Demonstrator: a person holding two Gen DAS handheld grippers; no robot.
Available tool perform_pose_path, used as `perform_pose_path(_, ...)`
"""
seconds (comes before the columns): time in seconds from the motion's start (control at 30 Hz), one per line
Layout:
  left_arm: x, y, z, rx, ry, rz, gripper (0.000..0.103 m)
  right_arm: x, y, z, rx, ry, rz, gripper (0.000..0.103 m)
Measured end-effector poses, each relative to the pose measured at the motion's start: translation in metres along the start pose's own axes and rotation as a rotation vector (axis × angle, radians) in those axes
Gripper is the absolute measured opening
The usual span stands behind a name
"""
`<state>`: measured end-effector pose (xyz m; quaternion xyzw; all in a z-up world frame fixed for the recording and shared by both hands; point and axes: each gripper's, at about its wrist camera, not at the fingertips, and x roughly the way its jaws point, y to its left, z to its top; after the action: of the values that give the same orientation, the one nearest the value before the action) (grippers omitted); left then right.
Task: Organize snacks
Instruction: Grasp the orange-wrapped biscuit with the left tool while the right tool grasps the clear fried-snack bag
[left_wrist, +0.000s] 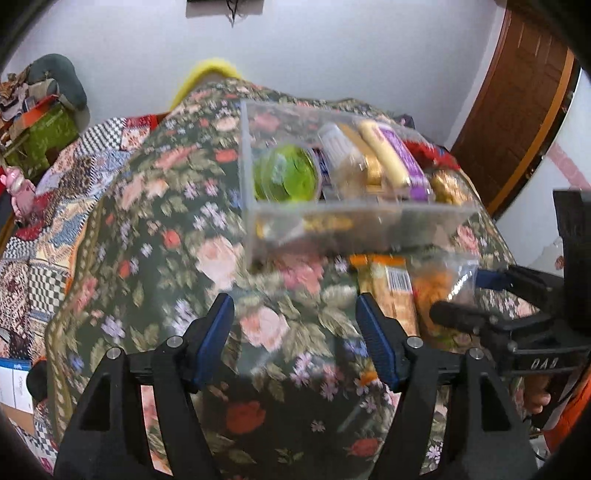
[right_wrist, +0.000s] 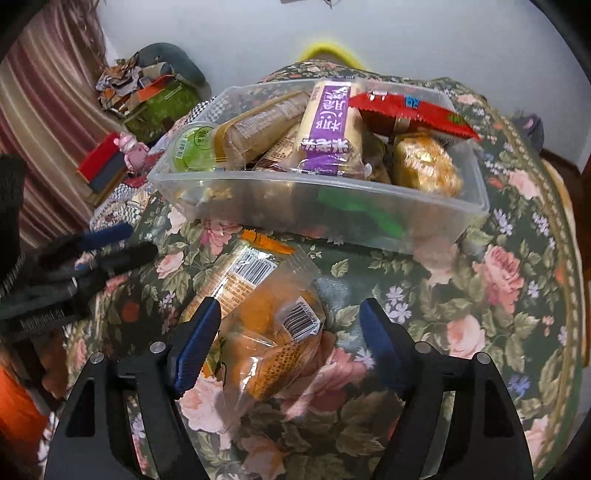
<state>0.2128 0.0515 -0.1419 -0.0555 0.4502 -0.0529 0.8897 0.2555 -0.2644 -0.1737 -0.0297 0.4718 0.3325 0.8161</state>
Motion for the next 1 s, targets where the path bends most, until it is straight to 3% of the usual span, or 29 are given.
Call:
perform_pose_path(0.27, 0.013, -0.013, -0.011, 0.015, 0.033, -0.020, 0.068, 0.008, 0.013, -0.009, -0.056, 0.025, -0.012, 0.074)
perform_pose_path(0.33, 0.016, -0.018, -0.013, 0.024, 0.044, -0.027, 0.068, 0.011, 0.012, -0.014, -0.064, 0.033, -0.014, 0.062)
perform_pose_path(0.83, 0.035, -0.060, -0.005, 0.018, 0.073, -0.146, 0.069, -0.027, -0.021, -0.033, -0.018, -0.068, -0.139, 0.062)
perform_pose_path(1.0, 0.054, -0.077, -0.002, 0.019, 0.086, -0.130, 0.069, -0.037, -0.031, -0.035, 0.021, -0.088, -0.142, 0.062)
